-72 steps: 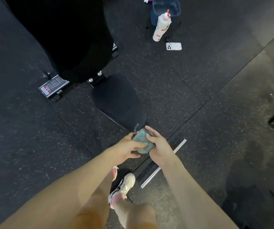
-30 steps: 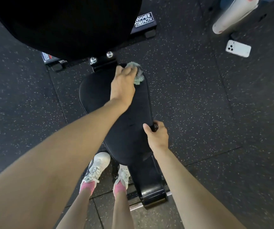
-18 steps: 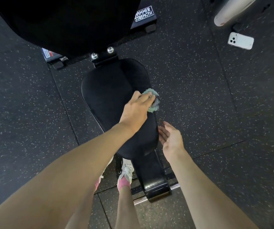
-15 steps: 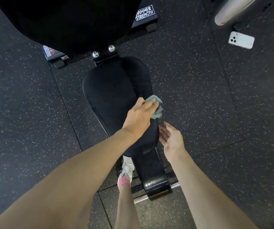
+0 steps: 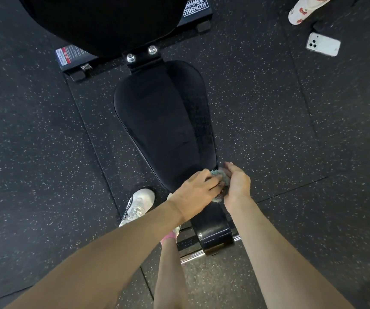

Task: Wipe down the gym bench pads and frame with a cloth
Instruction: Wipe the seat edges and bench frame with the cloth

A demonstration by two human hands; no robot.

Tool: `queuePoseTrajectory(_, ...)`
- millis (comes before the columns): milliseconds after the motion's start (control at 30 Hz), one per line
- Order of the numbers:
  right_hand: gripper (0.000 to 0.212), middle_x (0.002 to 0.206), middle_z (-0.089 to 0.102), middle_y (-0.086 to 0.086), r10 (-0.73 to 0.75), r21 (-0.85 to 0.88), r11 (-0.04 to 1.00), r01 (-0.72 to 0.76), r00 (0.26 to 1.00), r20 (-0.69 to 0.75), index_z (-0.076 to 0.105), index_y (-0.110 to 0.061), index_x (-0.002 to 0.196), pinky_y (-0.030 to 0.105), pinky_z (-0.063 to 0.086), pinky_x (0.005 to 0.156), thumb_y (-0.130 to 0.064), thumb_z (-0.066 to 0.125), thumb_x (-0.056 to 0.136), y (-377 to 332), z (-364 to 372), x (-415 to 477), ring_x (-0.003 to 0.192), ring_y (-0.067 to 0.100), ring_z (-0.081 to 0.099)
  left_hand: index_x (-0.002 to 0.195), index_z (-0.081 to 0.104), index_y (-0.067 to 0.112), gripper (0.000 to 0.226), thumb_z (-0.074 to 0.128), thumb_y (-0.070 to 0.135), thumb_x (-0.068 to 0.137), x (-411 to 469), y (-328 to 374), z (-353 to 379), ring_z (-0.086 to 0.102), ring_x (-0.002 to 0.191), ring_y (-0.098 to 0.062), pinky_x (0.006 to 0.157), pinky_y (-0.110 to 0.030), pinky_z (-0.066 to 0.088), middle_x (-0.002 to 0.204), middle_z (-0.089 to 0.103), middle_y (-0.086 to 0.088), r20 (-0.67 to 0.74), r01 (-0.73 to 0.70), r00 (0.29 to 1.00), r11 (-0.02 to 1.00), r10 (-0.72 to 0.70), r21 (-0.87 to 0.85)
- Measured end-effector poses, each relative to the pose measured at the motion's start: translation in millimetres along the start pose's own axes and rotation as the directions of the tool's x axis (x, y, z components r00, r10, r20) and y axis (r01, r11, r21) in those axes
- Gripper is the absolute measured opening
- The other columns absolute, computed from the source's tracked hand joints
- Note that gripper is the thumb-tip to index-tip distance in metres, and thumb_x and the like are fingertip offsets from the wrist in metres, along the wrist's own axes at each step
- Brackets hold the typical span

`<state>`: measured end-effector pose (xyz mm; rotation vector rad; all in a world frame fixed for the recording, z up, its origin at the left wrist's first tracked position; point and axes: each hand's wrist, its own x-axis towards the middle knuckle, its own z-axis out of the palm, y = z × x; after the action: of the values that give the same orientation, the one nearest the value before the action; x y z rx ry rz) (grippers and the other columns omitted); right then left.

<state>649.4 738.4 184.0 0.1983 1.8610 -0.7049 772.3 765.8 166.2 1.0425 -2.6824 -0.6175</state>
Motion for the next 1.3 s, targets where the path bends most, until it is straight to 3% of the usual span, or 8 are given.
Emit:
queuePoseTrajectory(267, 0.023, 0.105, 0.068, 0.017, -0.145, -0.152, 0.979, 0.134, 0.987, -0.063, 0.066, -0.001, 0.109, 0.040, 0.051, 0.088, -0.008, 0.052, 0.092, -1, 14, 4, 0.100, 0.030, 0.064, 0.112, 0.068, 0.015, 0.033, 0.053, 0.005, 0.084, 12, -63, -13, 0.038, 0.089, -0.021, 0.079, -0.029, 0.050, 0.110, 0.063, 0.001, 0.153, -0.497, 0.866, 0.853, 0.476, 0.160)
queuePoseTrajectory(400, 0.032, 0.099, 0.069, 0.011, -0.217, -0.276, 0.941, 0.194, 0.975, -0.057, 0.070, -0.004, 0.103, 0.041, 0.050, 0.087, -0.013, 0.051, 0.079, -3, 29, 2, 0.093, 0.025, 0.062, 0.115, 0.065, 0.005, 0.041, 0.053, -0.004, 0.077, 30, -100, -24, 0.035, 0.084, -0.024, 0.069, -0.032, 0.050, 0.108, 0.066, -0.005, 0.039, -0.321, 0.947, 0.935, 0.318, 0.155)
queuePoseTrajectory(633, 0.029, 0.105, 0.056, 0.001, -0.351, -0.363, 0.880, 0.307, 0.934, -0.061, 0.056, -0.006, 0.125, 0.024, 0.038, 0.081, -0.020, 0.047, 0.101, -13, 52, 2, 0.096, 0.015, 0.052, 0.114, 0.064, 0.000, 0.054, 0.060, -0.024, 0.066, 62, -181, -59, 0.035, 0.090, -0.025, 0.060, -0.037, 0.053, 0.100, 0.065, -0.011, -0.098, 0.107, 0.990, 0.992, -0.101, 0.059)
queuePoseTrajectory(833, 0.046, 0.133, 0.050, 0.013, -0.484, -0.604, 0.700, 0.381, 0.875, -0.010, 0.041, -0.009, 0.139, 0.045, 0.037, 0.102, -0.034, 0.044, 0.101, -15, 79, -1, 0.126, 0.031, 0.041, 0.127, 0.057, 0.004, 0.058, 0.049, -0.022, 0.076, 92, -210, -83, 0.043, 0.107, -0.033, 0.076, -0.046, 0.051, 0.110, 0.058, -0.013, -0.098, 0.406, 0.910, 0.914, -0.403, 0.012)
queuePoseTrajectory(967, 0.043, 0.136, 0.049, 0.010, -0.463, -0.674, 0.655, 0.342, 0.886, -0.001, 0.040, -0.012, 0.140, 0.045, 0.035, 0.102, -0.030, 0.043, 0.102, -18, 84, -2, 0.126, 0.029, 0.038, 0.129, 0.055, 0.004, 0.055, 0.043, -0.020, 0.081, 104, -222, -93, 0.043, 0.115, -0.032, 0.085, -0.040, 0.050, 0.115, 0.055, -0.013, -0.224, 0.664, 0.725, 0.747, -0.651, -0.024)
queuePoseTrajectory(1033, 0.040, 0.134, 0.050, 0.010, -0.444, -0.639, 0.694, 0.332, 0.896, -0.017, 0.042, -0.012, 0.138, 0.046, 0.035, 0.104, -0.027, 0.043, 0.102, -19, 83, 0, 0.127, 0.029, 0.038, 0.129, 0.056, 0.005, 0.054, 0.042, -0.019, 0.082, 102, -227, -98, 0.043, 0.114, -0.030, 0.084, -0.042, 0.050, 0.113, 0.055, -0.013, -0.211, 0.698, 0.699, 0.716, -0.683, -0.003)
queuePoseTrajectory(1133, 0.038, 0.130, 0.052, 0.012, -0.453, -0.601, 0.714, 0.359, 0.892, -0.005, 0.046, -0.009, 0.136, 0.043, 0.034, 0.104, -0.026, 0.042, 0.102, -16, 79, 1, 0.124, 0.029, 0.039, 0.132, 0.054, 0.007, 0.060, 0.044, -0.020, 0.079, 89, -218, -99, 0.045, 0.108, -0.032, 0.075, -0.042, 0.049, 0.114, 0.057, -0.011, -0.193, 0.624, 0.770, 0.780, -0.608, 0.035)
queuePoseTrajectory(1300, 0.037, 0.129, 0.053, 0.014, -0.467, -0.589, 0.716, 0.375, 0.884, -0.006, 0.048, -0.008, 0.136, 0.038, 0.036, 0.101, -0.020, 0.042, 0.102, -14, 79, -3, 0.122, 0.031, 0.045, 0.110, 0.065, 0.001, 0.054, 0.055, -0.025, 0.064, 61, -170, -75, 0.044, 0.087, -0.028, 0.048, -0.035, 0.048, 0.093, 0.061, -0.010, -0.228, 0.551, 0.811, 0.835, -0.538, -0.011)
